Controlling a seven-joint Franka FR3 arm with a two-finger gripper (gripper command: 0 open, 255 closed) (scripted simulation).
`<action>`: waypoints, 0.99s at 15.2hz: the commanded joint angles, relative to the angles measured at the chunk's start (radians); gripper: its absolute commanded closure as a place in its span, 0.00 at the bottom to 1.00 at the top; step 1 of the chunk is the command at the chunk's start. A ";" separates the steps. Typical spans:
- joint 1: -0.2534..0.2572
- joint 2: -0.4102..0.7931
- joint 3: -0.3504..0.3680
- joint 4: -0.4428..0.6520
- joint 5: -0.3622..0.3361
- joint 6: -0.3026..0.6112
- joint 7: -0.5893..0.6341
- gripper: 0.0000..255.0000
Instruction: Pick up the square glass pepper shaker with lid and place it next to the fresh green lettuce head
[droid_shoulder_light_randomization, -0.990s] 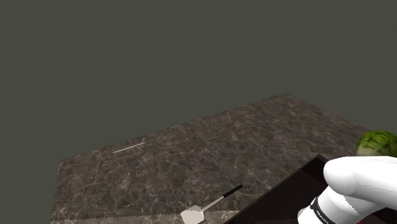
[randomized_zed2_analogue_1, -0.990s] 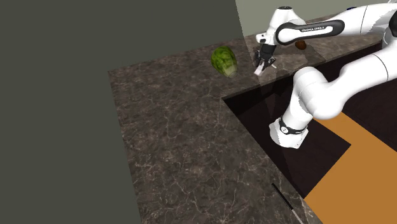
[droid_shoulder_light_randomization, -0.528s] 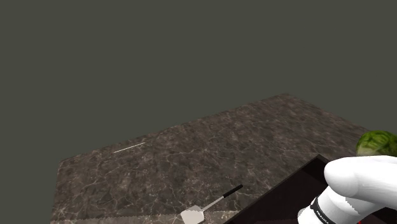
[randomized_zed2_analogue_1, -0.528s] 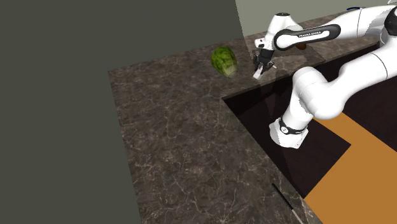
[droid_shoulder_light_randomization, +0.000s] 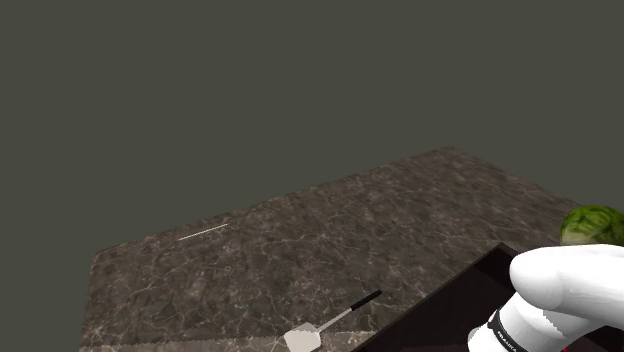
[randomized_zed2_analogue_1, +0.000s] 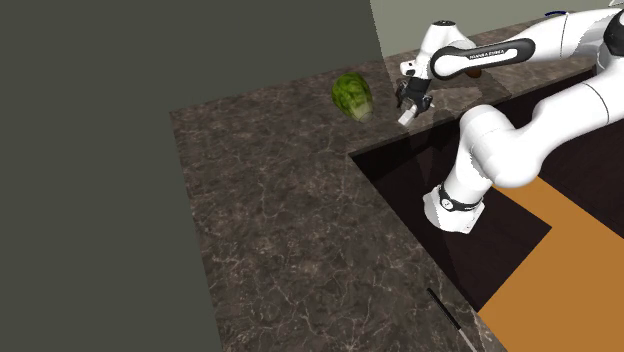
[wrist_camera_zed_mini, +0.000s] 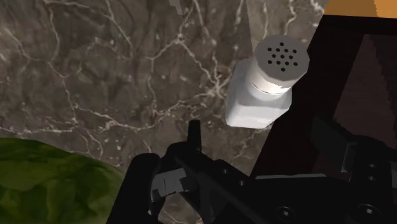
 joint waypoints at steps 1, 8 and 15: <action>0.000 0.000 0.000 0.000 0.000 0.000 0.000 0.00; -0.069 -0.018 0.145 0.032 0.094 -0.109 -0.038 0.00; -0.069 -0.018 0.145 0.032 0.094 -0.109 -0.038 0.00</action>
